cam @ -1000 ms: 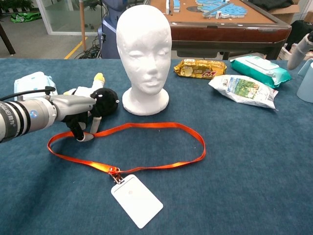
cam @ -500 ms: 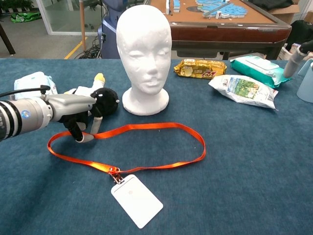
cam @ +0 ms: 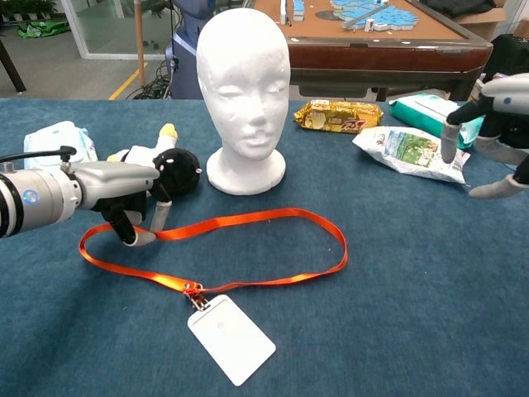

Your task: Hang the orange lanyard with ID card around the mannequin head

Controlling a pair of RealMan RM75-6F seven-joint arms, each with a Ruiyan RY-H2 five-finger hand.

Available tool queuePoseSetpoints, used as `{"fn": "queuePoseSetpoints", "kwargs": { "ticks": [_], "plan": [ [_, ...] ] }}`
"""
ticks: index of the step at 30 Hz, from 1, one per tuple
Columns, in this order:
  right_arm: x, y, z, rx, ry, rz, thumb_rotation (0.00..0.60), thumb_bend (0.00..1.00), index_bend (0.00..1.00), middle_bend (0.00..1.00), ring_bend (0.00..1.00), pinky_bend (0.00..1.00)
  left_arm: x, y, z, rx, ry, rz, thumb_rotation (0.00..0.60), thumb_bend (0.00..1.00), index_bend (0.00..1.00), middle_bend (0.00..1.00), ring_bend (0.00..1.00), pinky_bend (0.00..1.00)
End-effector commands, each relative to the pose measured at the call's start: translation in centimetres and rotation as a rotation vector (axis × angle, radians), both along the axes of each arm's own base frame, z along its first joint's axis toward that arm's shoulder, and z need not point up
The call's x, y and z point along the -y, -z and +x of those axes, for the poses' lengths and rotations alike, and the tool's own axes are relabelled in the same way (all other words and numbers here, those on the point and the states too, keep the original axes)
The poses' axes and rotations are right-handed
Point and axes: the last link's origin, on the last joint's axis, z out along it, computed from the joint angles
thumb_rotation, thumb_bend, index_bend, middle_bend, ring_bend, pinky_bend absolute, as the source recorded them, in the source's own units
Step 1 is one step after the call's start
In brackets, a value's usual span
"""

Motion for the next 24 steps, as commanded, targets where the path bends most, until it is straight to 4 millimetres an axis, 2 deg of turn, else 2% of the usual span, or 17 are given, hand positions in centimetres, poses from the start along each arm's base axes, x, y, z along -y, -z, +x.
{"fn": "queuePoseSetpoints", "kwargs": {
  "ticks": [1,11,24],
  "plan": [
    [1.4,1.7,0.7,-0.016,-0.005,0.005,0.600,0.20,0.46,0.87,0.89,1.00,0.1,-0.1,0.1,-0.002,0.007,-0.002,0.600,0.37,0.59,1.00,1.00,0.99],
    [3.6,5.8,2.2,-0.050,0.022,0.013,0.600,0.20,0.50,0.90,0.93,1.00,0.5,-0.1,0.5,-0.005,0.020,-0.007,0.600,0.37,0.59,1.00,1.00,0.99],
    [4.2,10.2,4.4,-0.072,0.070,0.006,0.600,0.19,0.53,0.92,0.95,1.00,0.7,0.1,0.8,-0.001,0.029,-0.012,0.600,0.37,0.59,1.00,1.00,0.99]
  ]
}}
